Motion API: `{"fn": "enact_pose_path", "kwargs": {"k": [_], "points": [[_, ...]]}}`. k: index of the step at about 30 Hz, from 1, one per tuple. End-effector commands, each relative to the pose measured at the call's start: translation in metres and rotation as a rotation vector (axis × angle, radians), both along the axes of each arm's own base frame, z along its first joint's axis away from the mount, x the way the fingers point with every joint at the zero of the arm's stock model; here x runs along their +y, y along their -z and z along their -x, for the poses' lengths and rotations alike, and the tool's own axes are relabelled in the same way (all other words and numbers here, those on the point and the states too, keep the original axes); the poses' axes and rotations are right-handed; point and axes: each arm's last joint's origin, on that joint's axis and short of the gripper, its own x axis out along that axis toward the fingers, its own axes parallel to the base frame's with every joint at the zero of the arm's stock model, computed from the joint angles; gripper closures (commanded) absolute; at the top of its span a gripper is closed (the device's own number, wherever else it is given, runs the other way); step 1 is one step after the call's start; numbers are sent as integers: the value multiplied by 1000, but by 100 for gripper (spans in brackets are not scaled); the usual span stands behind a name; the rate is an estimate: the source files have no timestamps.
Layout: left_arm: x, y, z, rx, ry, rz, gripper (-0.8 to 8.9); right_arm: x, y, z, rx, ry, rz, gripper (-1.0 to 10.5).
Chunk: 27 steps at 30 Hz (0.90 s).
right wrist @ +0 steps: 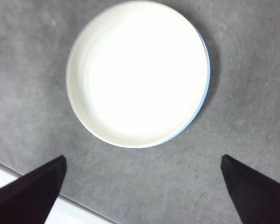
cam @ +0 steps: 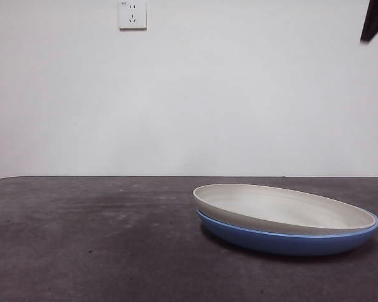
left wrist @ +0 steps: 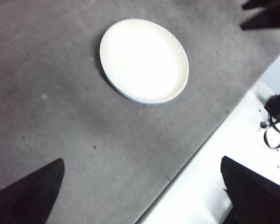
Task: Pick up the white plate, put it on the blue plate, put it on desk
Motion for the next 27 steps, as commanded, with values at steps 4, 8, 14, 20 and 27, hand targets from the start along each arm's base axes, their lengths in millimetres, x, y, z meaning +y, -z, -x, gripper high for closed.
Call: {"fn": "enact_pose_path", "kwargs": {"k": [4,8,14,20,27], "points": [[19,-2,37,-132,32,38,156,5,20,-36,54,-32,14,245],[31,1,60,-192,31,68,156,9,40,-60,99,-50,-17,245],[41,15,80,-203,0,106,156,14,73,-89,175,-55,-19,245],[46,34,89,-175,-46,143,156,16,101,-109,225,-61,-11,245],[49,39,96,-158,-94,198,156,18,120,-122,231,-69,-10,246]]}}
